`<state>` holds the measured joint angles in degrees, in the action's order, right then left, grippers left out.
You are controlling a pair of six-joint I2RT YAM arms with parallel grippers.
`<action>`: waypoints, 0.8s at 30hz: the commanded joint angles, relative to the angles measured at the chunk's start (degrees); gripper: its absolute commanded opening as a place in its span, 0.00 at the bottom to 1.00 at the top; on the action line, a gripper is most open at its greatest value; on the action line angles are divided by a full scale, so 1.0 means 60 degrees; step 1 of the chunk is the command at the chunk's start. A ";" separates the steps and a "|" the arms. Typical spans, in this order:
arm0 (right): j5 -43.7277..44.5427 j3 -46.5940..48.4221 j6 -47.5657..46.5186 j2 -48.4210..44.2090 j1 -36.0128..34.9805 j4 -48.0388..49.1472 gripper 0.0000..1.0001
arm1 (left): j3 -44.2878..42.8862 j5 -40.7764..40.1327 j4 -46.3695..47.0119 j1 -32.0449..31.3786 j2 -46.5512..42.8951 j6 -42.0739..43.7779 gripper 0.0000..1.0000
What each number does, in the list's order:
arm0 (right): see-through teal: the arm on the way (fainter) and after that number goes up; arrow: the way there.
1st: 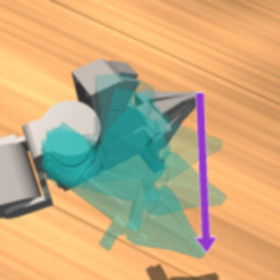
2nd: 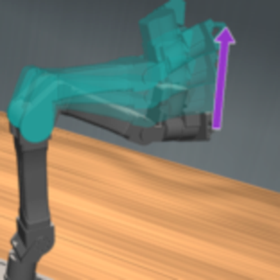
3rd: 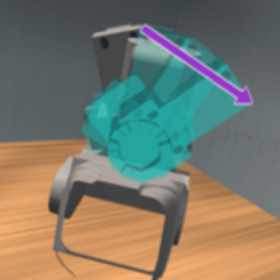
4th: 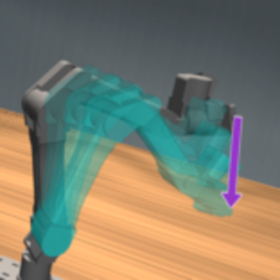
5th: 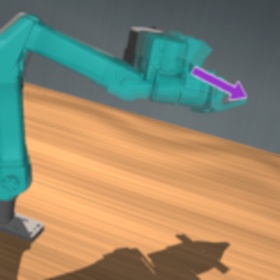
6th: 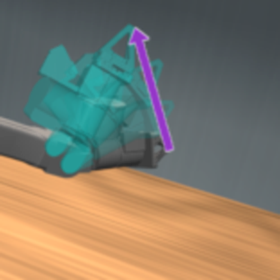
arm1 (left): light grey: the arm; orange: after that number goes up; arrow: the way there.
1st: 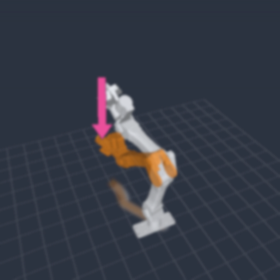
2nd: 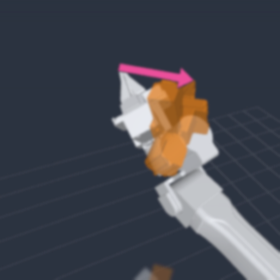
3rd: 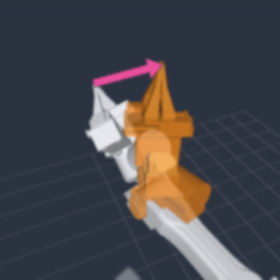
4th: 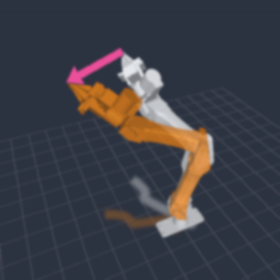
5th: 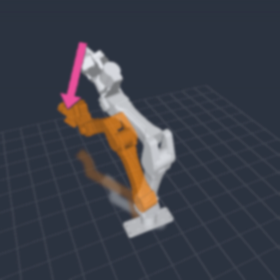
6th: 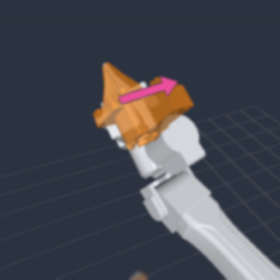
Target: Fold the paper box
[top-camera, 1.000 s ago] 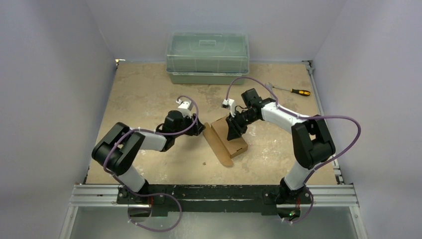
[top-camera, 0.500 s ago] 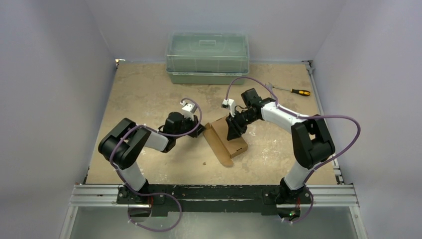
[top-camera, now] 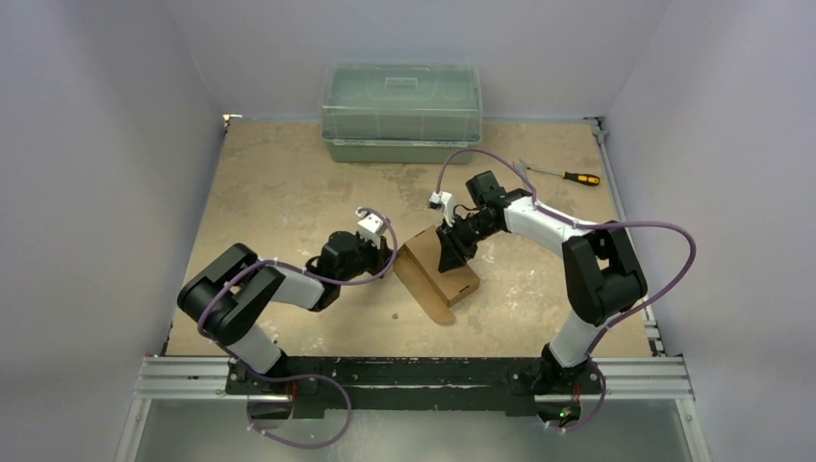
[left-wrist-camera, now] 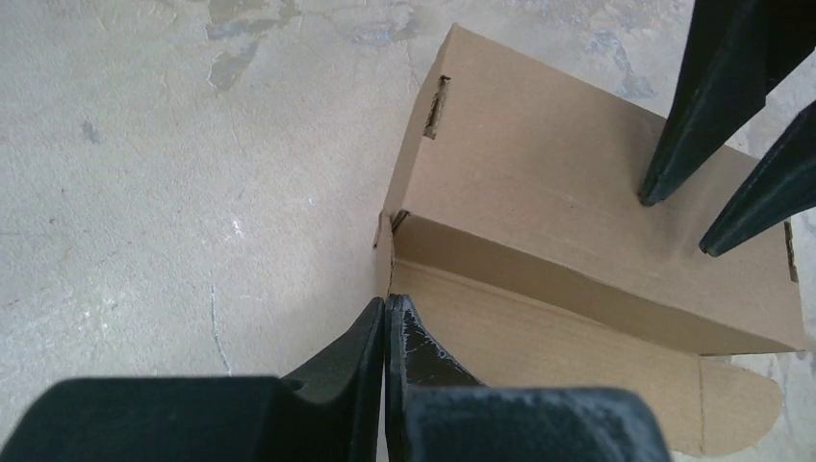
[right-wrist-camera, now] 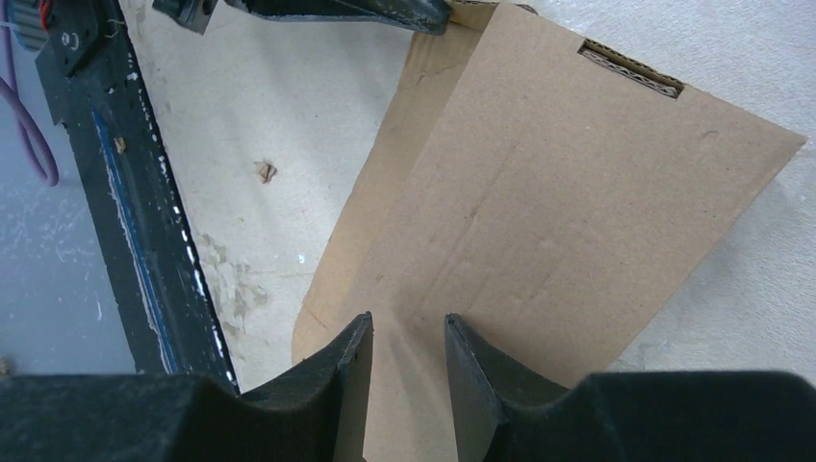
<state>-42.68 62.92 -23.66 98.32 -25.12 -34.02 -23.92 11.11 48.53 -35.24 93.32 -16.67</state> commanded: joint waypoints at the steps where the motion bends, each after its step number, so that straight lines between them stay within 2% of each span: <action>1: 0.0786 -0.0019 -0.0240 0.0415 -0.0053 -0.0047 0.38 | 0.0243 -0.0932 0.0026 -0.0717 -0.0616 0.0632 0.00; 10: 0.1053 -0.0071 -0.0089 0.0438 -0.0028 0.0082 0.38 | 0.1060 -0.1708 0.0717 -0.0942 -0.0835 -0.0173 0.00; 14: 0.1089 -0.0071 -0.0070 0.0486 -0.0045 0.0060 0.38 | 0.1239 -0.1648 0.1146 -0.0945 -0.0678 -0.0349 0.00; 17: 0.1107 -0.0071 -0.0056 0.0517 -0.0038 0.0067 0.38 | 0.1372 -0.1441 0.1512 -0.0941 -0.0614 -0.0200 0.00; 24: 0.1107 -0.0047 -0.0011 0.0597 -0.0038 0.0046 0.37 | 0.1217 -0.1258 0.1049 -0.1052 -0.0789 0.0618 0.00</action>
<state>-43.07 63.05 -22.72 99.00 -25.15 -34.24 -16.34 1.26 53.47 -40.69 89.52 -16.03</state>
